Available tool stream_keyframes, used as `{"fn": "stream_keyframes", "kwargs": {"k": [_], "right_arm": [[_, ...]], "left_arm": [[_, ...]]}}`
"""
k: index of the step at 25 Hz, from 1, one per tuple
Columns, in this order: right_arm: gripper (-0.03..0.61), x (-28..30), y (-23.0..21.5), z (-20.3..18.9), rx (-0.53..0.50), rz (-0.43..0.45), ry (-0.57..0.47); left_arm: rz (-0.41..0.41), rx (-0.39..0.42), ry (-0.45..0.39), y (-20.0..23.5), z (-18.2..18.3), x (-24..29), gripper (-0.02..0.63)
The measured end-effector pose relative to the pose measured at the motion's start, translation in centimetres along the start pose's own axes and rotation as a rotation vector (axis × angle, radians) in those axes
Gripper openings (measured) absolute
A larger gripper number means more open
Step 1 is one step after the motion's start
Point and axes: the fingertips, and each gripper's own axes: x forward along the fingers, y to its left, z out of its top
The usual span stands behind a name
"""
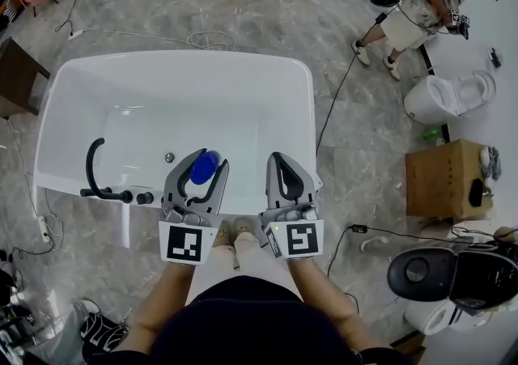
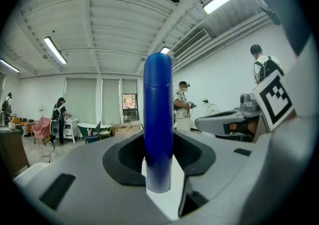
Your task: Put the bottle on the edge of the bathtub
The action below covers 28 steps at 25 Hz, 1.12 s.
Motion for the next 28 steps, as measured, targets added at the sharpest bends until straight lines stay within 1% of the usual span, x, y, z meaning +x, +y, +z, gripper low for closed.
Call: {"fn": "stream_keyframes", "kwargs": {"k": [4, 9, 16, 22, 28], "right_arm": [[0.0, -0.2, 0.0, -1.4, -0.002, 0.012, 0.015], [0.0, -0.4, -0.1, -3.4, -0.008, 0.022, 0.024], [0.0, -0.2, 0.3, -6.9, -0.008, 0.06, 0.035], [0.001, 0.2, 1.0, -11.0, -0.003, 0.079, 0.072], [0.001, 0.2, 0.9, -14.9, 0.006, 0.093, 0.115]], "left_arm": [[-0.008, 0.003, 0.011, -0.7, -1.3, 0.0, 0.158], [-0.024, 0.037, 0.03, -1.8, -3.9, 0.0, 0.158], [-0.03, 0.008, 0.054, -2.9, -8.4, 0.2, 0.158], [-0.055, -0.015, 0.08, -3.9, -12.5, 0.4, 0.158], [-0.064, -0.043, 0.113, -5.0, -16.5, 1.0, 0.158]]}}
